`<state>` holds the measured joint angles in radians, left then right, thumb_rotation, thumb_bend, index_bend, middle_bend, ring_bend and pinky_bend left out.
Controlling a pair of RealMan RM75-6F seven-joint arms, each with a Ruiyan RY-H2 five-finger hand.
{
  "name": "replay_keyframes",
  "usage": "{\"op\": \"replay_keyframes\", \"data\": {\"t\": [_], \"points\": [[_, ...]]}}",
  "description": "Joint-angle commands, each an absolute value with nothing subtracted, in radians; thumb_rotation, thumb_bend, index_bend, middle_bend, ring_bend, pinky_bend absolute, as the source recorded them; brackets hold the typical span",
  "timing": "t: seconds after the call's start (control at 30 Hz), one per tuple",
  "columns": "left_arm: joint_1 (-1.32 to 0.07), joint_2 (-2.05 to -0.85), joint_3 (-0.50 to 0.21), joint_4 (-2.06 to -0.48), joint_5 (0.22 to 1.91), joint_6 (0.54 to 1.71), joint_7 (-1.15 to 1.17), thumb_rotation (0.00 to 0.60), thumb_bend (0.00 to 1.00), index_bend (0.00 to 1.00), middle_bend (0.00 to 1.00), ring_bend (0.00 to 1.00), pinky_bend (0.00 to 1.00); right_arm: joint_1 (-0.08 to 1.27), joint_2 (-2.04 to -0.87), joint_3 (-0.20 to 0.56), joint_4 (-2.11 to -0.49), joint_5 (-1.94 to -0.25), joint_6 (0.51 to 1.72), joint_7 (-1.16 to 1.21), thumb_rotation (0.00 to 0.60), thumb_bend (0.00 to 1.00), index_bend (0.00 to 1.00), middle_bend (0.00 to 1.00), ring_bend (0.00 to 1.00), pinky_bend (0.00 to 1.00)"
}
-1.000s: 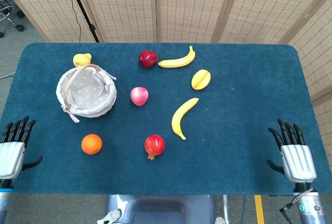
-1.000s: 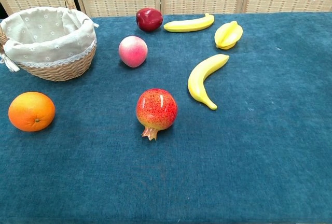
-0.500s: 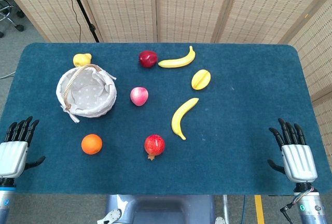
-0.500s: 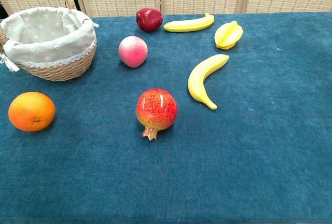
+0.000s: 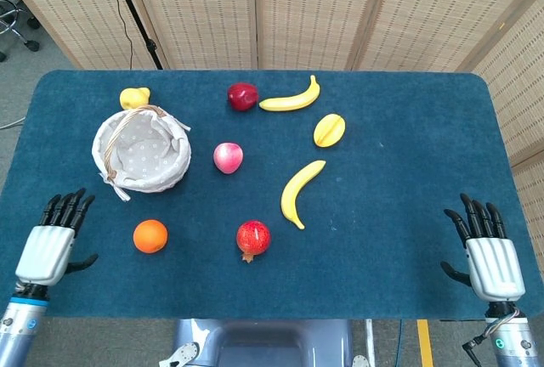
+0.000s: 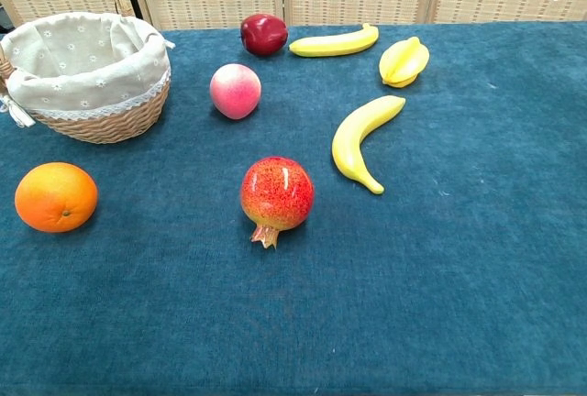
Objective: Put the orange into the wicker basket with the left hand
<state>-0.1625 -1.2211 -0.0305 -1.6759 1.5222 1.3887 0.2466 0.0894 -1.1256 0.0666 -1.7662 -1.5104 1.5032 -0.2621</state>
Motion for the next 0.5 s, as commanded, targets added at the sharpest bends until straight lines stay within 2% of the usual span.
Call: {"op": "replay_keyframes", "data": {"t": [0.03,0.2,0.5], "points": [[-0.200,-1.258,-0.015,-1.729,1.562,1.344,0.327,0.600,0.00,0.00,0.00,0.00,0.00,0.086,-1.121,0.067,-1.769,-1.513,1.509,-0.256,0.600,0.00,0.18,0.00,0.00,0.00],[-0.232,-1.325,-0.003,-1.745,1.575,1.292,0.401,0.600,0.00,0.00,0.00,0.00,0.00,0.078,-1.114,0.069,-1.769,-1.519,1.527,-0.239,0.600,0.00,0.18,0.00,0.00,0.00],[-0.262,-1.457,-0.001,-1.636,1.535,1.232,0.392,0.600,0.00,0.00,0.00,0.00,0.00,0.064,-1.098,0.076,-1.769,-1.516,1.549,-0.208,0.600,0.00,0.18,0.00,0.00,0.00]]}}
